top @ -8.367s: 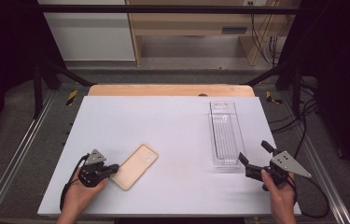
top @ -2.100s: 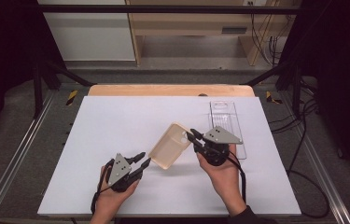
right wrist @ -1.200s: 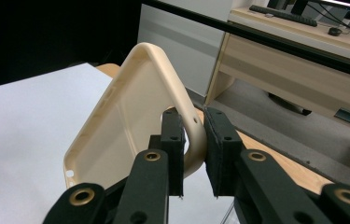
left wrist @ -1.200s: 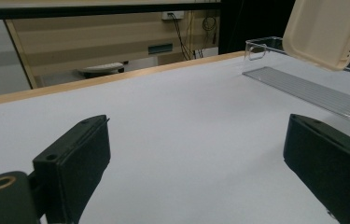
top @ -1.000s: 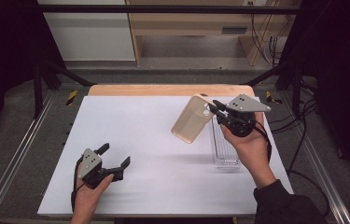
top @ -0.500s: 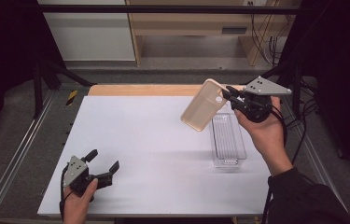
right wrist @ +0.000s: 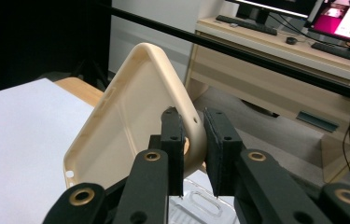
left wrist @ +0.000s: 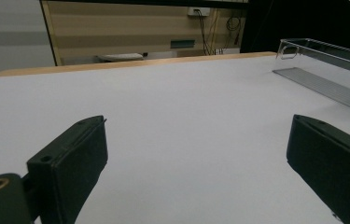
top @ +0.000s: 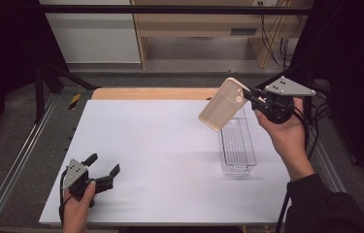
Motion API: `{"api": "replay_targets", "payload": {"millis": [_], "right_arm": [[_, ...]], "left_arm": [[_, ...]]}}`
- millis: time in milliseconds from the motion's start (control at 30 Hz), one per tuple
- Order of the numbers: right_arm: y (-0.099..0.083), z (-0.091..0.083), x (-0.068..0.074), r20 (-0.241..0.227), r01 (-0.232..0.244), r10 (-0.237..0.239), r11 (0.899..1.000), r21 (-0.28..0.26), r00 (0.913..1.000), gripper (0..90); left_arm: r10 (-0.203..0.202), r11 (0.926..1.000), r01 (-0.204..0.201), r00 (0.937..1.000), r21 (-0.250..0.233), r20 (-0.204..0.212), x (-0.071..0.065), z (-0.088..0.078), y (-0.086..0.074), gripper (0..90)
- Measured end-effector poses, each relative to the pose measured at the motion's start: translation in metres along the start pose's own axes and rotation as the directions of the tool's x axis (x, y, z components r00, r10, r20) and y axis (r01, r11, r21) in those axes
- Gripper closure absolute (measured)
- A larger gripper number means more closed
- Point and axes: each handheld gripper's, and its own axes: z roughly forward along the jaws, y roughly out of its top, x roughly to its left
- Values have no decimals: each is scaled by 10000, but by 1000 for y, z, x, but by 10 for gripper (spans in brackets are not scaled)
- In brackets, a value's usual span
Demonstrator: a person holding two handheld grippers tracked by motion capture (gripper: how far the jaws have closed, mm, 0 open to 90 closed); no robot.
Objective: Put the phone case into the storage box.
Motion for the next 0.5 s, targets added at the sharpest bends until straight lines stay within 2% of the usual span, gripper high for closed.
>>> {"api": "replay_targets", "payload": {"millis": [233, 500], "right_arm": [[-3, 3, -11, 296, 1, -5, 9999, 133, 9996, 786], [-6, 6, -24, 504, -32, 21, 9998, 213, 9987, 786]], "left_arm": [[253, 9996, -257, 9993, 150, 270, -4, 5, 0, 52], [613, 9980, -617, 9977, 147, 285, -8, 6, 0, 50]]}}
